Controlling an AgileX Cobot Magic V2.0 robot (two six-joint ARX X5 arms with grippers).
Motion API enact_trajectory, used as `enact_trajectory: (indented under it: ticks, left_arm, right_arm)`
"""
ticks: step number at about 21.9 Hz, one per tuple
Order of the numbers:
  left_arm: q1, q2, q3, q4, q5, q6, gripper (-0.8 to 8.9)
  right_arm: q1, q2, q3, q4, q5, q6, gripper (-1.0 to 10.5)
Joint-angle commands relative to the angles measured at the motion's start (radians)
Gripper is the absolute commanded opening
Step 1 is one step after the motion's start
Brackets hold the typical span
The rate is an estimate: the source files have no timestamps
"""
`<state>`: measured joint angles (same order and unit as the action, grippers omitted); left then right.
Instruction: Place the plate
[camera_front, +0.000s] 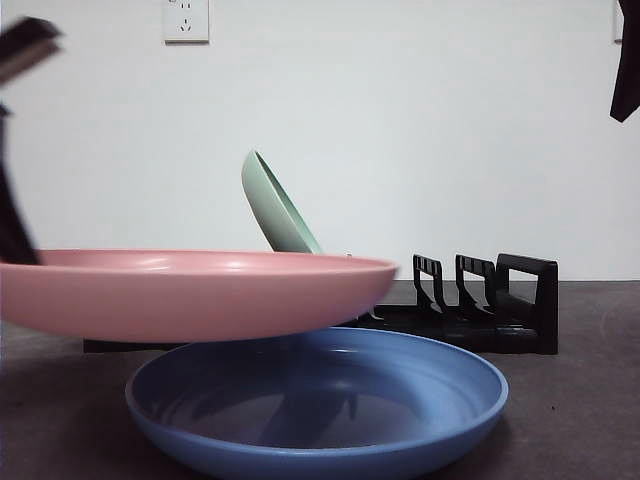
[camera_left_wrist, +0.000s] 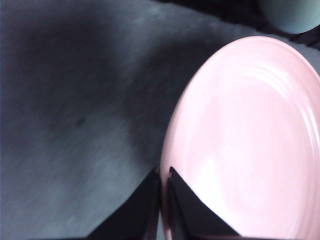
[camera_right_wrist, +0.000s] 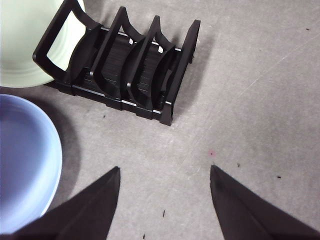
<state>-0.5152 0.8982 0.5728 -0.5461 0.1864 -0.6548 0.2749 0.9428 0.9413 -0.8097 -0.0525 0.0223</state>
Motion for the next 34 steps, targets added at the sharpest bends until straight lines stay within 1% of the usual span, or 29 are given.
enact_trajectory:
  ticks: [1,7,11,14,16,19,20,22,23,25,27,28,30,31,34]
  left_arm:
    - [-0.043,0.083,0.006,0.089,-0.026,-0.041,0.07]
    - [-0.112,0.243,0.006,0.208,-0.044,-0.073,0.07]
    - [-0.148,0.303,0.007,0.264,-0.102,-0.097,0.07]
    - [-0.159,0.332,0.007,0.306,-0.118,-0.098,0.08]
    - [-0.160,0.350,0.007,0.310,-0.139,-0.097,0.08]
    - [-0.162,0.365,0.007,0.309,-0.138,-0.095,0.11]
    - [-0.164,0.364,0.007,0.311,-0.138,-0.095,0.54]
    - [-0.164,0.360,0.009,0.314,-0.138,-0.095,1.80]
    - [-0.164,0.354,0.010,0.314,-0.138,-0.095,2.20]
    - [-0.165,0.329,0.013,0.307,-0.137,-0.095,2.29]
    - [-0.164,0.278,0.032,0.263,-0.140,-0.093,2.29]
    - [-0.160,0.240,0.045,0.231,-0.168,-0.082,2.29]
    - [-0.143,0.147,0.075,0.147,-0.250,-0.015,2.29]
    - [-0.128,0.095,0.091,0.103,-0.272,0.030,2.29]
    - [-0.050,-0.074,0.145,-0.050,-0.278,0.200,2.29]
  right_arm:
    - [0.006,0.003,0.006,0.007,0.000,-0.007,2.8]
    - [0.006,0.003,0.006,0.003,0.000,-0.006,2.8]
    - [0.006,0.003,0.006,-0.002,0.000,-0.004,2.8]
    - [0.006,0.003,0.006,-0.001,0.000,-0.004,2.8]
    - [0.006,0.003,0.006,-0.001,0.000,-0.004,2.8]
    - [0.006,0.003,0.006,0.000,0.000,-0.004,2.8]
    - [0.006,0.003,0.006,0.000,0.000,-0.004,2.8]
    - [0.006,0.003,0.006,0.000,0.000,-0.004,2.8]
    - [0.006,0.003,0.006,0.000,0.000,-0.004,2.8]
    - [0.006,0.003,0.006,0.000,0.000,-0.004,2.8]
    - [0.006,0.003,0.006,0.000,0.000,-0.003,2.8]
    - [0.006,0.003,0.006,0.000,0.000,0.005,2.8]
    - [0.006,0.003,0.006,0.000,-0.005,0.015,2.8]
    - [0.006,0.003,0.006,0.000,-0.009,0.015,2.8]
    - [0.006,0.003,0.006,-0.001,-0.039,0.016,2.8]
